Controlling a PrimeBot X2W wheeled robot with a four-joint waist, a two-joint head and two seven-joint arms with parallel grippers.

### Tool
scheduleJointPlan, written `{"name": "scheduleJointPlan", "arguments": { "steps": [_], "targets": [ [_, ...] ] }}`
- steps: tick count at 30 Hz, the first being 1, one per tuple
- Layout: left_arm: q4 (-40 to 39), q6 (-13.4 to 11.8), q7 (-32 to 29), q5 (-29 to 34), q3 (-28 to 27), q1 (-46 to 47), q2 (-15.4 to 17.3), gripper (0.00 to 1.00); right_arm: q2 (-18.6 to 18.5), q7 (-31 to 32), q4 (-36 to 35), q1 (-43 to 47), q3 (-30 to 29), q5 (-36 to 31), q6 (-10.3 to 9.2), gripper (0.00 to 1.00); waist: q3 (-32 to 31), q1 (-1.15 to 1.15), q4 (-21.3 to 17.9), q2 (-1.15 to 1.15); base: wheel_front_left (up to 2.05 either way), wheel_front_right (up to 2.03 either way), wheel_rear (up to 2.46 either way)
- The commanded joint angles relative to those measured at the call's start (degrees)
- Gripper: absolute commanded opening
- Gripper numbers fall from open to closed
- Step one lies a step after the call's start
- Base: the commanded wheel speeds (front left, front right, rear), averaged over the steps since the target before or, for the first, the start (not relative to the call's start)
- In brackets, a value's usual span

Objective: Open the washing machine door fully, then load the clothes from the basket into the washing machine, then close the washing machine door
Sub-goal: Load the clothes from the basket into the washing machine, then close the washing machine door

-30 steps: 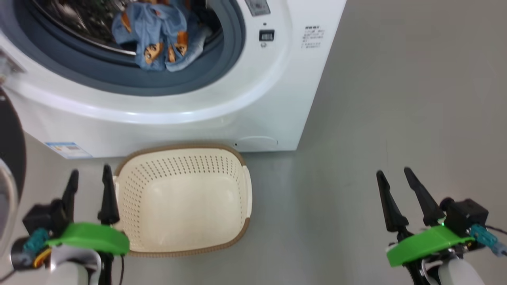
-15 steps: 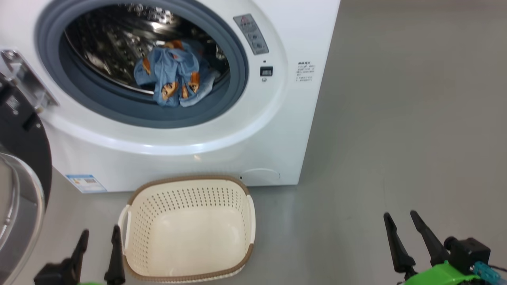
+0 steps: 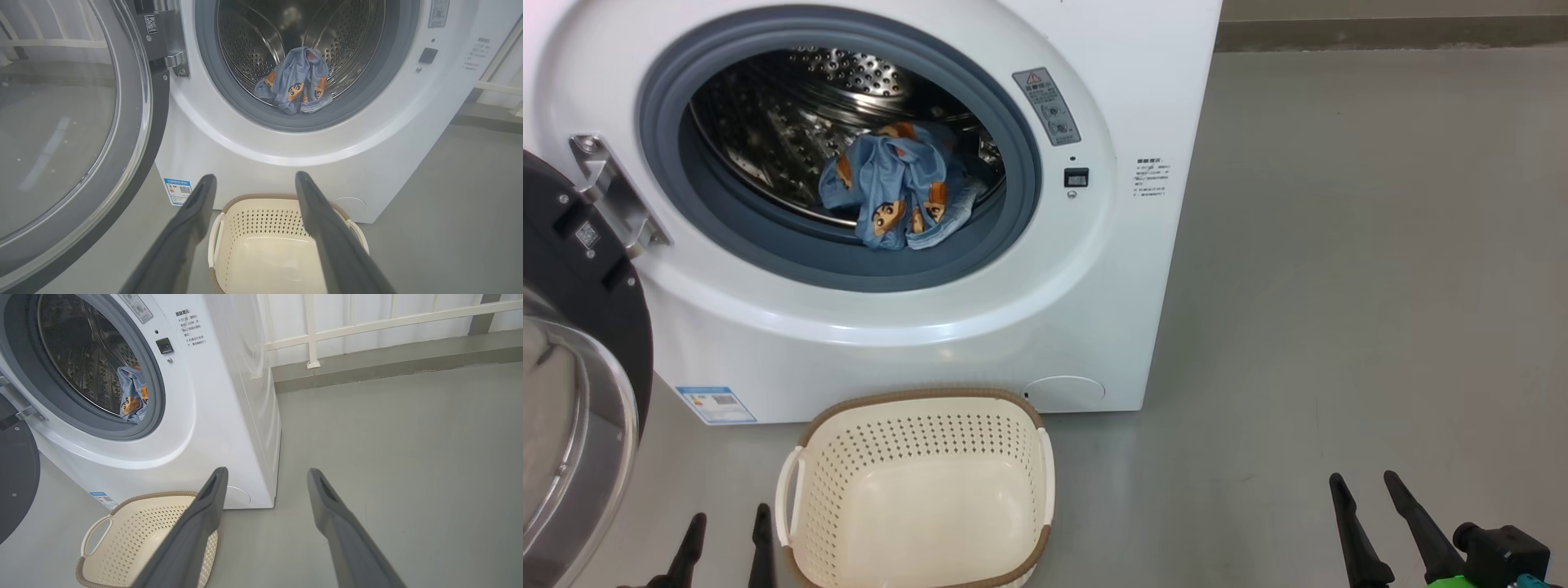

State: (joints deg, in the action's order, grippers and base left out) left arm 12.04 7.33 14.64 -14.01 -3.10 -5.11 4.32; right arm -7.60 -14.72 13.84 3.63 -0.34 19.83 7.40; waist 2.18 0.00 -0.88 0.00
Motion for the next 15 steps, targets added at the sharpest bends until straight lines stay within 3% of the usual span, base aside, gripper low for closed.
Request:
{"name": "scheduleJointPlan", "arguments": {
  "steps": [1,10,15],
  "targets": [
    [-1.9,0.2,0.4,-0.3,-2.0,0.8,0.5,1.00,-1.0,-0.3,-1.5,-0.3,1.0,0.2,0.09,1.00,0.1,0.00,0.0,0.00,0.00,0.00,0.00],
    [-1.9,0.2,0.4,-0.8,-1.3,1.1,0.7,1.00,-1.0,-0.3,-1.5,-0.7,1.1,0.2,0.09,1.00,0.1,0.00,0.2,0.00,-0.07,0.07,0.00],
    [-1.9,0.2,0.4,-1.0,-1.5,1.1,0.8,1.00,-1.0,-0.3,-1.5,-0.8,1.1,0.0,0.09,1.00,0.2,0.00,0.3,0.00,-0.66,0.66,0.00]
  ]
}}
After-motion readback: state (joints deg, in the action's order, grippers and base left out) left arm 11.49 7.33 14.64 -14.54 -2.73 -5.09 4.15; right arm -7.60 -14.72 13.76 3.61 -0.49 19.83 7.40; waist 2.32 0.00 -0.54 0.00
